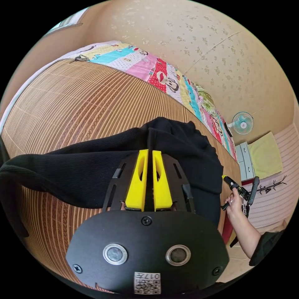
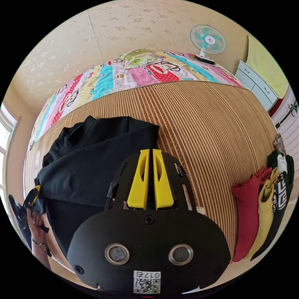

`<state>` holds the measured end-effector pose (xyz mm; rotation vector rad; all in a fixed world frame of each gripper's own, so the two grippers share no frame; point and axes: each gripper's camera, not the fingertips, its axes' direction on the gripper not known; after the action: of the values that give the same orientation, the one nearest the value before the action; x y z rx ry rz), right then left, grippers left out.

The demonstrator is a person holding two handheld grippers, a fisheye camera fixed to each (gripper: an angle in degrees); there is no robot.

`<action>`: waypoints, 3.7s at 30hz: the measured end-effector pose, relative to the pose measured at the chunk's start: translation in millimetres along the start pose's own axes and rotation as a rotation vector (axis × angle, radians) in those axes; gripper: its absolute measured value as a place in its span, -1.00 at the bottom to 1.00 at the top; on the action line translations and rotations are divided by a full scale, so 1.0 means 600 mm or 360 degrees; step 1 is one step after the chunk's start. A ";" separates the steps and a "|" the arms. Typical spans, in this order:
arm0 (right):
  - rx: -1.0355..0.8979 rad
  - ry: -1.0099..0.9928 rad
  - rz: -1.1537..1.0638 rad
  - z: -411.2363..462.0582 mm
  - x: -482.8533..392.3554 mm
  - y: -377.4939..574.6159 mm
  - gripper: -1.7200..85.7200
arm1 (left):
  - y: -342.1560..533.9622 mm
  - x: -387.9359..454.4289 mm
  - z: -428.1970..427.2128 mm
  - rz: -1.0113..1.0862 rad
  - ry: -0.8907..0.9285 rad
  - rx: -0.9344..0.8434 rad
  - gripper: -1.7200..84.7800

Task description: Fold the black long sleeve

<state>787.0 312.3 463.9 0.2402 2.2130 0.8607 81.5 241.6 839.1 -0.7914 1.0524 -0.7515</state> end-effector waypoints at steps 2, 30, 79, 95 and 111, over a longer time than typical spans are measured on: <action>-0.0014 0.0099 0.0007 0.012 0.002 -0.011 -0.92 | 0.000 0.004 -0.013 0.0007 0.0028 0.0036 -0.94; -0.0227 0.0145 -0.0424 0.002 -0.002 0.077 -0.94 | -0.031 -0.040 0.002 -0.0030 0.0304 -0.0143 -0.87; -0.0120 -0.0970 -0.0066 -0.055 0.102 0.011 -0.72 | 0.111 0.266 0.056 0.0477 0.0081 -0.0114 -0.76; 0.0334 -0.0790 -0.0124 -0.202 0.199 -0.079 -0.90 | 0.063 0.128 -0.021 0.0145 0.0048 0.0090 -0.76; 0.0073 -0.0725 -0.0150 -0.143 0.207 -0.097 -0.89 | -0.131 0.091 0.082 0.0139 0.0086 -0.0174 -0.84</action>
<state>643.8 275.2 398.8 0.3173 1.8036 0.6303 132.5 165.4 895.0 -0.8166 1.1769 -0.6485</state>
